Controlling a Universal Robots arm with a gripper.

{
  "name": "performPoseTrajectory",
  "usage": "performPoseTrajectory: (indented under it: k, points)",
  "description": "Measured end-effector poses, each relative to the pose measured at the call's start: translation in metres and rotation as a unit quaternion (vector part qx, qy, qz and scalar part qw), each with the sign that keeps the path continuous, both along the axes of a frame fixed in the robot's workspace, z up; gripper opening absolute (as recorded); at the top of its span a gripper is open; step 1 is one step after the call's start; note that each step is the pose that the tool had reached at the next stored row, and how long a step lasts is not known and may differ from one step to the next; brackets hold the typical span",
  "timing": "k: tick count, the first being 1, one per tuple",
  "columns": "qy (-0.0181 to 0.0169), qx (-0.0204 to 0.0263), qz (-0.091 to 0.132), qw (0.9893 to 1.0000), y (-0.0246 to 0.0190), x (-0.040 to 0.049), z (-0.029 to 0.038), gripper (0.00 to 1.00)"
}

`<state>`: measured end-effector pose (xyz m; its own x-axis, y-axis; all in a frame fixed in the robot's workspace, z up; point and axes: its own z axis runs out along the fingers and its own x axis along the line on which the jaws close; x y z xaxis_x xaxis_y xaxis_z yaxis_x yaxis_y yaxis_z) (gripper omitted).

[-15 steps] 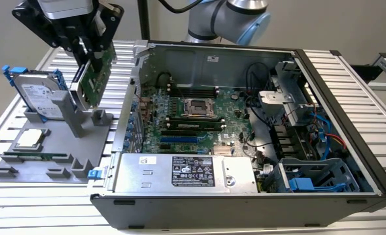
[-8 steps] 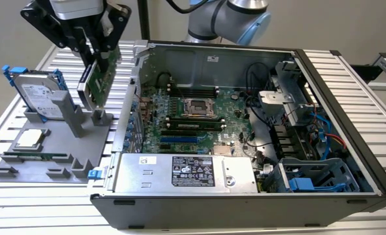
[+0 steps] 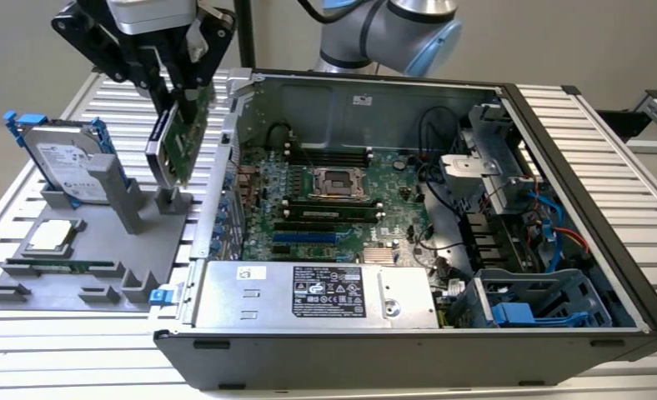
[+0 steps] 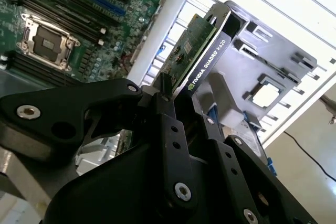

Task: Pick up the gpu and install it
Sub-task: 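Pick up the gpu and move the gpu toward the slot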

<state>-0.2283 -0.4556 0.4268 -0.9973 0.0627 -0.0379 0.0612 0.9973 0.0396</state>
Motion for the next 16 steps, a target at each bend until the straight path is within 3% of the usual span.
performPoseTrajectory:
  k: [16]
  points:
    - [0.0001, 0.0, 0.0, 1.0, 0.0, 0.0231, 0.0, 0.0]
